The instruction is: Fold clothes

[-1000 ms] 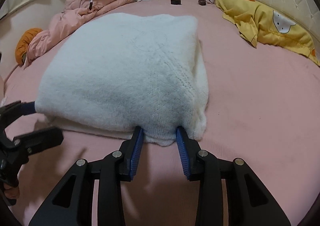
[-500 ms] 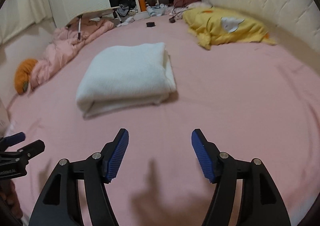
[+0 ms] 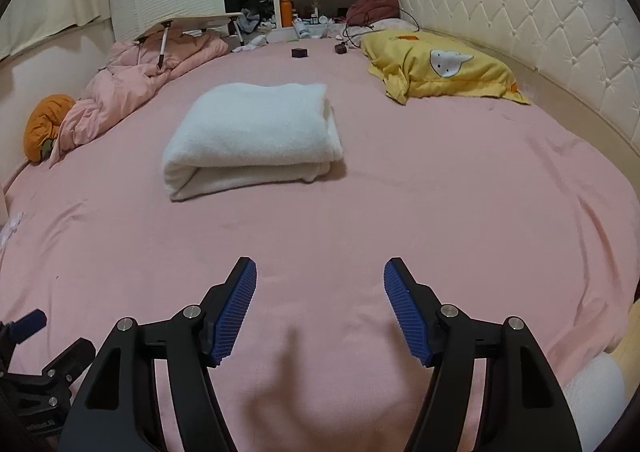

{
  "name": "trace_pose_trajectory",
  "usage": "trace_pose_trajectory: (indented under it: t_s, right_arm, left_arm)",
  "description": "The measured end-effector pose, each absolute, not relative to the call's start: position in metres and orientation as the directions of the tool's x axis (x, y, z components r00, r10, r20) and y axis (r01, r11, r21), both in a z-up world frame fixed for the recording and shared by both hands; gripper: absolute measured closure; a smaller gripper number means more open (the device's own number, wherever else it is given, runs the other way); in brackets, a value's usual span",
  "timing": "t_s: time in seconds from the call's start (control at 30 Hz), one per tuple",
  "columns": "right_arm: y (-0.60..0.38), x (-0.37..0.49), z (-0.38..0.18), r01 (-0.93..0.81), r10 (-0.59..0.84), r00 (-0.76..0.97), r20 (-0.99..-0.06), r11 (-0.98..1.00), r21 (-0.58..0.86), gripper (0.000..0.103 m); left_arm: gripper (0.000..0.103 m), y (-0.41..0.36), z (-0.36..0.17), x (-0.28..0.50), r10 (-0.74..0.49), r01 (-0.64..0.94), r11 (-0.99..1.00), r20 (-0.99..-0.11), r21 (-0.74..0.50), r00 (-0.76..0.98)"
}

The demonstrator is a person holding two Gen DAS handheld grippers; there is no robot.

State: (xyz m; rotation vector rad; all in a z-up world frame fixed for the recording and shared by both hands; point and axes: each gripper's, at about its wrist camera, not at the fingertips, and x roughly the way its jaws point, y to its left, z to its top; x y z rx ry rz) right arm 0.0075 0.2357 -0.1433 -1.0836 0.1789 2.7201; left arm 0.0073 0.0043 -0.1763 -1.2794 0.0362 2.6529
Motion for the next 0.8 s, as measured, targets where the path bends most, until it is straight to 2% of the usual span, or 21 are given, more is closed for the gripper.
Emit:
trace_pose_trajectory:
  t_s: [0.6, 0.73, 0.8]
  right_arm:
    - [0.234, 0.011, -0.142, -0.19, 0.094, -0.735, -0.671, -0.979, 0.071, 0.036]
    - [0.235, 0.01, -0.139, -0.154, 0.048, -0.763, -0.645, -0.982, 0.11, 0.036]
    - [0.234, 0.007, -0.138, -0.129, 0.031, -0.777, -0.629, -0.986, 0.11, 0.036]
  left_arm:
    - [0.0, -0.004, -0.172, -0.002, 0.157, -0.121, -0.987, -0.77, -0.103, -0.618]
    - [0.0, 0.004, -0.164, -0.017, 0.149, -0.149, -0.986, -0.753, -0.068, -0.641]
    - [0.0, 0.012, -0.159, -0.029, 0.116, -0.16, -0.987, -0.744, -0.013, -0.658]
